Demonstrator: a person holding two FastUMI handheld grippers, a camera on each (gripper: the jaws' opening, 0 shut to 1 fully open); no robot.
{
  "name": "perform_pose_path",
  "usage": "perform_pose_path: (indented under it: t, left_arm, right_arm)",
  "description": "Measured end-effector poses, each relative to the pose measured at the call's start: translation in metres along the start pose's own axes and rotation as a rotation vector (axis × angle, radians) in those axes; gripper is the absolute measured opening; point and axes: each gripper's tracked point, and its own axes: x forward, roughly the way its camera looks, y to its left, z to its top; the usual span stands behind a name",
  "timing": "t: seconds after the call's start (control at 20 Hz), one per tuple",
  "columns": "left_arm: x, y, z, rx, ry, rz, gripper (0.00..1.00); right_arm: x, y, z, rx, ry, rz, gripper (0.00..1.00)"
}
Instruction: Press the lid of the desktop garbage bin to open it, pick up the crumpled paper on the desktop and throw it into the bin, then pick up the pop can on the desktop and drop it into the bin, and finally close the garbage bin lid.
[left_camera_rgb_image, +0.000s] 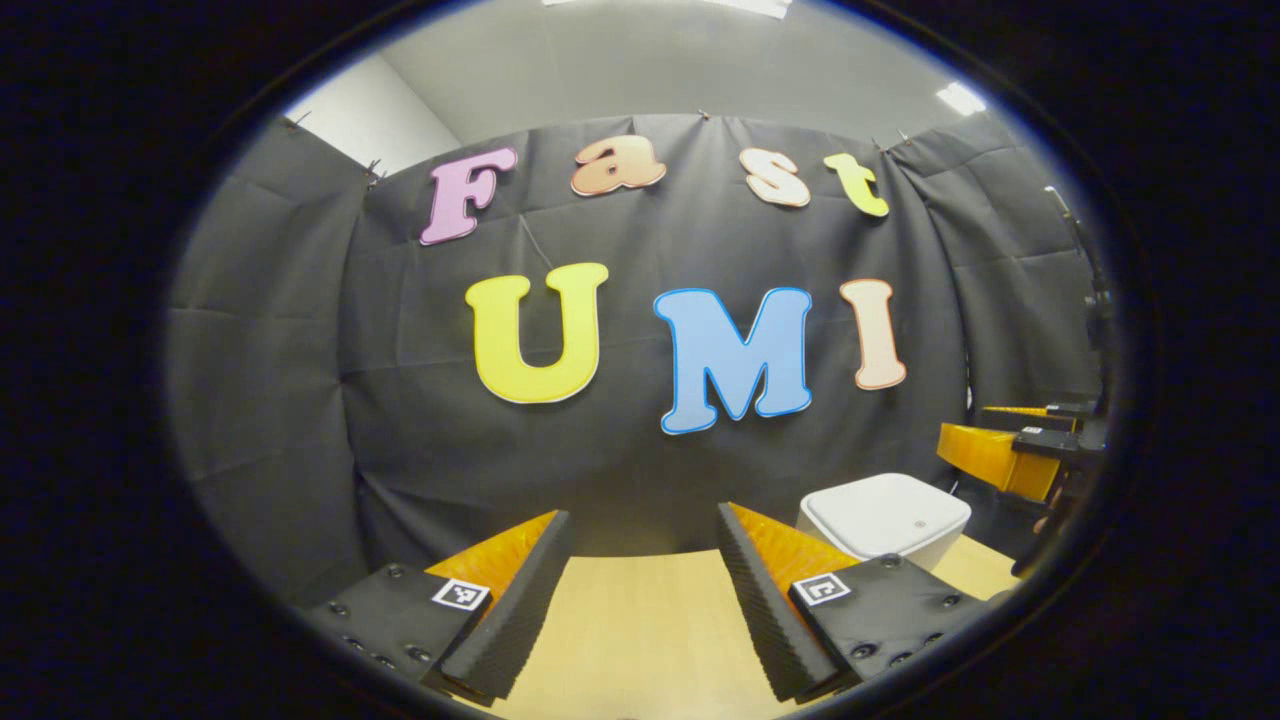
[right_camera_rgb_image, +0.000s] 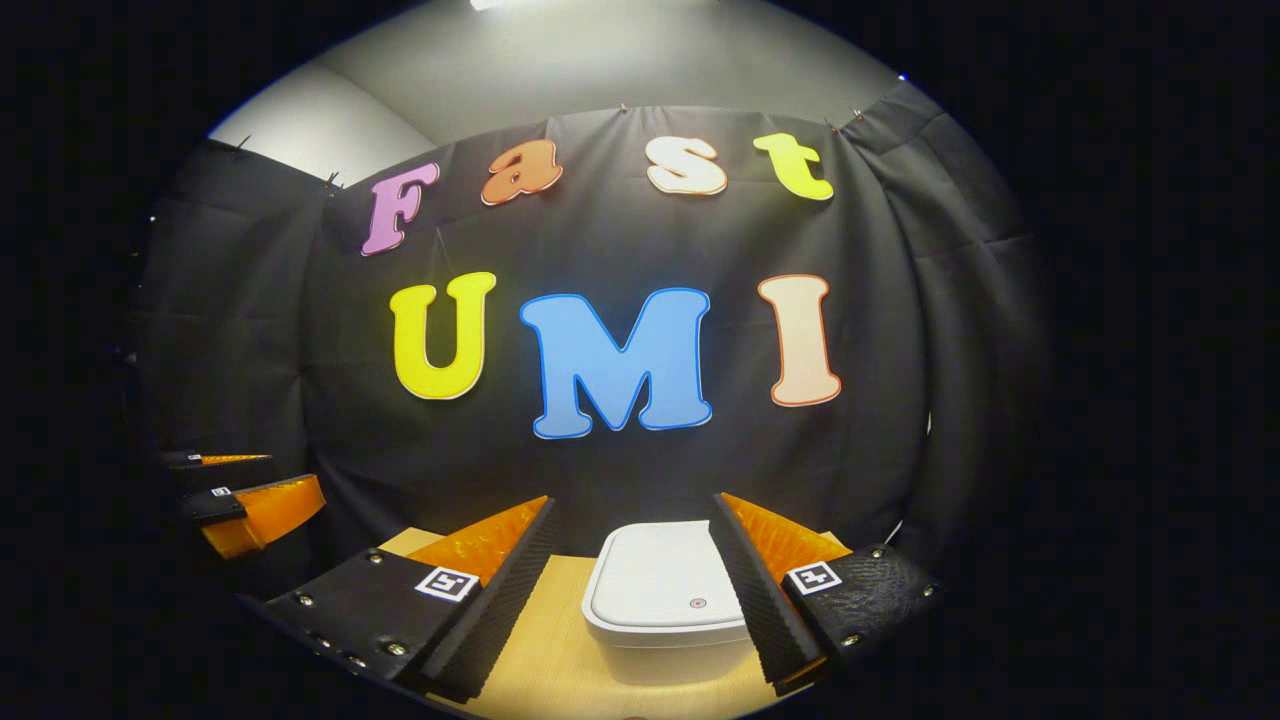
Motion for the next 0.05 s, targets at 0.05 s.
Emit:
perform_pose_path:
  t: [0.05]
  left_arm:
    - [-0.0024,0.0008,0.0005,-0.002,0.001,0.004,0.94]
  right_arm:
    - [-0.0026,0.0023,0.0006,-0.012,-0.006,0.003,0.97]
